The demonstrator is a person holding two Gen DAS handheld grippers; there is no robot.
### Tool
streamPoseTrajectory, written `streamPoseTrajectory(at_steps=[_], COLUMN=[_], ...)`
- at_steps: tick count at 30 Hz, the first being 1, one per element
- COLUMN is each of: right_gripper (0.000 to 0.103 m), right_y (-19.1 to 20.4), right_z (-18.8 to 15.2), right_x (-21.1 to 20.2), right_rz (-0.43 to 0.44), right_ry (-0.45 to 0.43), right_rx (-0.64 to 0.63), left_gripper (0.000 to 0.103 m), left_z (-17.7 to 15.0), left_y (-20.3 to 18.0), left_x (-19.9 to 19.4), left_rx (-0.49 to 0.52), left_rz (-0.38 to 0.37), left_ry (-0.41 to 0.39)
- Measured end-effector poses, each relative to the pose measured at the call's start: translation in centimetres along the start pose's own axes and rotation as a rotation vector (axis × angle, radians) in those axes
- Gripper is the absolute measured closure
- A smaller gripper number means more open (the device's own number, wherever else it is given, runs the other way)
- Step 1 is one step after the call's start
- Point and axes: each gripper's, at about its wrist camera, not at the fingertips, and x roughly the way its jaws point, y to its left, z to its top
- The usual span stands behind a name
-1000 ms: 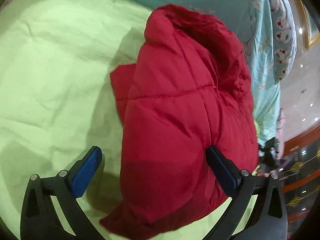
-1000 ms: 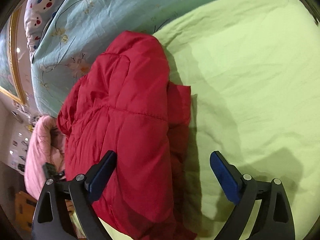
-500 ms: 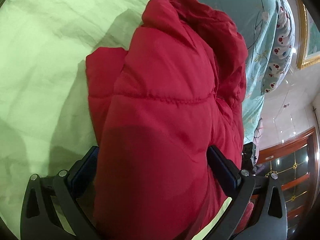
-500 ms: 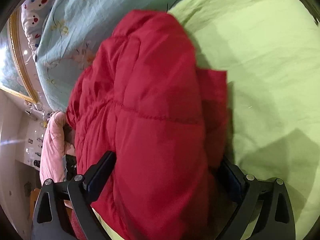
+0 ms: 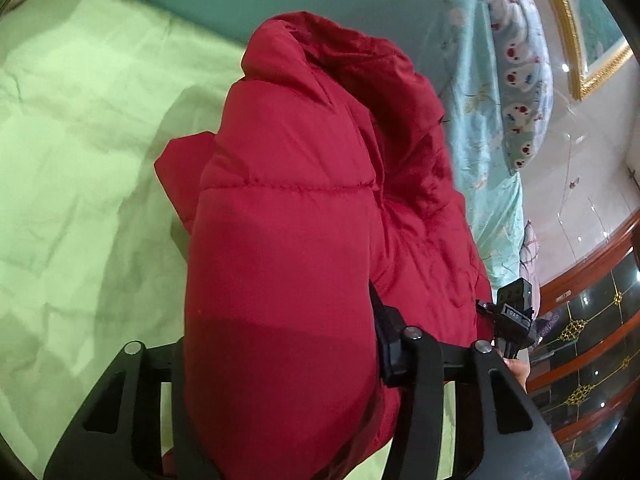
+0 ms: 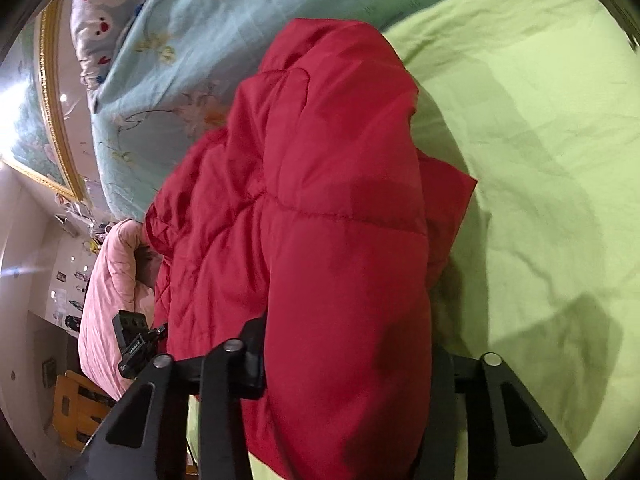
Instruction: Fold large clothes
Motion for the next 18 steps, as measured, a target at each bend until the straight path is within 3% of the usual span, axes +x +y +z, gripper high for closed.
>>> streamPoseTrajectory(at_steps=[8,18], right_gripper=[0.067,0.067], right_y=[4.0,5.6], right_z=[-3.3,-13.0], right_x=[-3.7,-8.7], right_rz=[0.015,0.027], right_ry=[0.001,0.014], right_rx=[-0.065,-0.069], left_gripper=[0.056,0.056], left_z=[-2.5,-11.5], left_y=[-2.4,-3.2], left_x=[-4.9,-12.0], left_rx=[0.045,0.064], left_rz=[-0.011,-0.020], left_ry=[-0.022,0.002])
